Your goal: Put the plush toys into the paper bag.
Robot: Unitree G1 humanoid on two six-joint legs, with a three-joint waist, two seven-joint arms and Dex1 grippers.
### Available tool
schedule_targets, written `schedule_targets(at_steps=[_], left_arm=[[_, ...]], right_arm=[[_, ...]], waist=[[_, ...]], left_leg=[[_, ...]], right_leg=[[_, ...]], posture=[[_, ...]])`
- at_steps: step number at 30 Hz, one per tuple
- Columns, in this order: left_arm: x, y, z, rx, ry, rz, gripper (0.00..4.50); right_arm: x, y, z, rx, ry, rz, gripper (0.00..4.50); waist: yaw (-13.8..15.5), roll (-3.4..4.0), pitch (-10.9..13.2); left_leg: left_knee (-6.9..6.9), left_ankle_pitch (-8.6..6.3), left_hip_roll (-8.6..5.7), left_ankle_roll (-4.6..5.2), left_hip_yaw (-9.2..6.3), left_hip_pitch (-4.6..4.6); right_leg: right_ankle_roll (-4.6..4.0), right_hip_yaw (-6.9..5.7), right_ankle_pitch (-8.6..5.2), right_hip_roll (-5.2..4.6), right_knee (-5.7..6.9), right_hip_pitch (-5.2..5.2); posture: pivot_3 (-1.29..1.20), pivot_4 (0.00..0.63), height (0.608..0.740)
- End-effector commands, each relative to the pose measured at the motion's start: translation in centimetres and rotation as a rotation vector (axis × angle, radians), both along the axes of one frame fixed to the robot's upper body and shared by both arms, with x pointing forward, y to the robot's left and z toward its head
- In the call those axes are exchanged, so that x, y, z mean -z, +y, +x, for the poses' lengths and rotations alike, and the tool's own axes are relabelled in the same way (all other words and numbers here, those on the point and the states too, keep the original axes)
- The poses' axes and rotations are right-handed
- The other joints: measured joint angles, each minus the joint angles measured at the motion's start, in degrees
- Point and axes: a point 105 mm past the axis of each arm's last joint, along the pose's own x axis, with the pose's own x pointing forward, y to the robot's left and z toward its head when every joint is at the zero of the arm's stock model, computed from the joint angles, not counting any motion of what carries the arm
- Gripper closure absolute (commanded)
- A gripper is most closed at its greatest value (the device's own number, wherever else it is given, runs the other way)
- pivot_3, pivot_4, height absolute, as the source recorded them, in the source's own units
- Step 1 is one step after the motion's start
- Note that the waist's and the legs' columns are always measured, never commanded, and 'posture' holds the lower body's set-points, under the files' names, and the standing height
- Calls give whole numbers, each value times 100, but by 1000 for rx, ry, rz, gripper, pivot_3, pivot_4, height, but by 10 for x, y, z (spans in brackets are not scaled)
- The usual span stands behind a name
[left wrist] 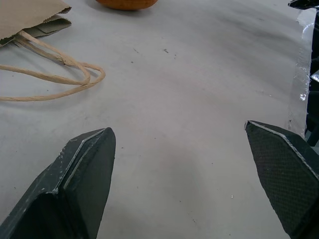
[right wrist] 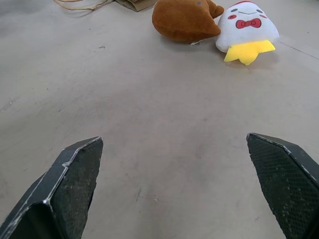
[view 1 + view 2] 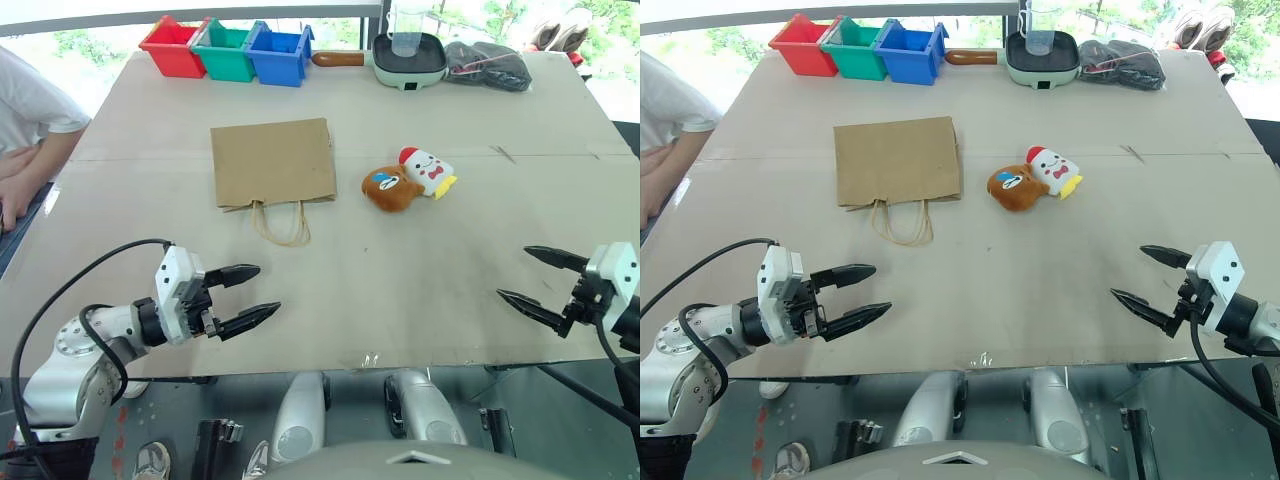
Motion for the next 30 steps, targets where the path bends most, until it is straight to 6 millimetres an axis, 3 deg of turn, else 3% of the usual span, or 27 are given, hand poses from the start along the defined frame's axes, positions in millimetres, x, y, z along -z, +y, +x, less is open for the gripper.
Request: schedule_targets(at_steps=[1, 3, 6, 13, 24, 30], left_arm=[[-13, -2, 10, -25, -77, 9, 20], [-24, -1, 27, -96, -135, -6, 20], [-31, 7, 39, -150, -195, 31, 20], [-37, 41, 71, -116, -475, 478, 20], [-34, 13, 109, 110, -758, 684, 20], [-28, -4, 110, 187, -687, 559, 2639]], right_arm=[[-12, 16, 5, -6, -74, 16, 0], [-17, 40, 10, 3, -115, 53, 0], [-18, 55, 9, -9, -110, 61, 0], [-16, 95, 1, -111, -104, 93, 0], [-13, 103, 4, -70, -123, 102, 0], [-13, 113, -1, -83, -115, 125, 0]], waist=[[1, 0, 0], [3, -1, 0], [-1, 3, -2], [22, -1, -5], [114, -5, -6], [85, -5, -6]], left_leg=[[0, 0, 0, 0, 0, 0], [1, 0, 2, 0, -4, 0], [2, 0, 4, -1, -6, 0], [-11, -1, 0, 1, -3, -5], [-6, -1, -2, 2, -1, -10], [-4, -2, -1, 2, -1, -10]], right_leg=[[0, 0, 0, 0, 0, 0], [1, -3, 0, 2, 1, 0], [3, -3, 0, 6, 6, 0], [-9, -4, 7, 2, -21, 0], [-7, -5, 9, 1, -23, 0], [-7, -5, 10, 2, -15, -1]], posture=[[0, 150, 740], [0, 150, 740], [0, 150, 740], [0, 150, 740], [0, 150, 740], [0, 150, 740]])
